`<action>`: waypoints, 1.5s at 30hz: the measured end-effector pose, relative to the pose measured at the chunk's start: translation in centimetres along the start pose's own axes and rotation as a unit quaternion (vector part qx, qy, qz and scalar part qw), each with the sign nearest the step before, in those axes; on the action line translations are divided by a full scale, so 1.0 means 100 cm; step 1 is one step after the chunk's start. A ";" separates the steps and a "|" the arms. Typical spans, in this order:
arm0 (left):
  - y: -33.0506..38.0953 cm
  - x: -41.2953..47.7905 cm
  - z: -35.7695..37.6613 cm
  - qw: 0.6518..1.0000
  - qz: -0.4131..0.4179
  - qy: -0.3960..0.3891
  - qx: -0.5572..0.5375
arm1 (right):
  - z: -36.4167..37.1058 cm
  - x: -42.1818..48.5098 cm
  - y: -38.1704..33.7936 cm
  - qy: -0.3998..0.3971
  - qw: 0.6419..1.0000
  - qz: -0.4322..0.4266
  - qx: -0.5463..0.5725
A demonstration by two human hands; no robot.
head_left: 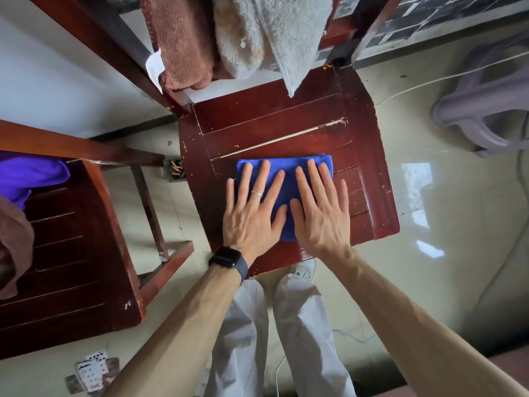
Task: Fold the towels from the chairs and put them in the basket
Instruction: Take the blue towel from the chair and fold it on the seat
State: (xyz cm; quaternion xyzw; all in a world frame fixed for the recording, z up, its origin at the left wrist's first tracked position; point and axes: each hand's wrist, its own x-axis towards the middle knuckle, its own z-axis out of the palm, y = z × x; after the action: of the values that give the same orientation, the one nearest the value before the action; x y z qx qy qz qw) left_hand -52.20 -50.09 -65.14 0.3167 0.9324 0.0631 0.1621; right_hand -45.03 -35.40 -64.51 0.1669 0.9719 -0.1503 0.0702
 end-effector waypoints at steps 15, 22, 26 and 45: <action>-0.019 -0.005 -0.002 0.987 -0.145 0.051 -0.055 | -0.010 0.001 0.019 0.038 0.972 0.223 0.070; -0.010 0.016 -0.038 0.829 -0.421 0.006 -0.367 | -0.041 0.029 0.018 -0.123 0.835 0.400 0.357; -0.021 0.025 -0.048 0.759 -0.457 -0.055 -0.460 | -0.050 0.038 0.025 -0.172 0.787 0.414 0.423; 0.033 -0.009 -0.226 0.675 -0.250 -0.188 -0.668 | -0.235 -0.049 0.056 -0.220 0.595 0.299 0.713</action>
State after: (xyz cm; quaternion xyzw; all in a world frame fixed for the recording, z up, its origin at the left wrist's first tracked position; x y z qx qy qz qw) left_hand -57.45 -48.37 -42.93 -0.1155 0.6359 0.5656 0.5122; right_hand -40.53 -24.47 -42.89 0.4065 0.4059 -0.7982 0.1813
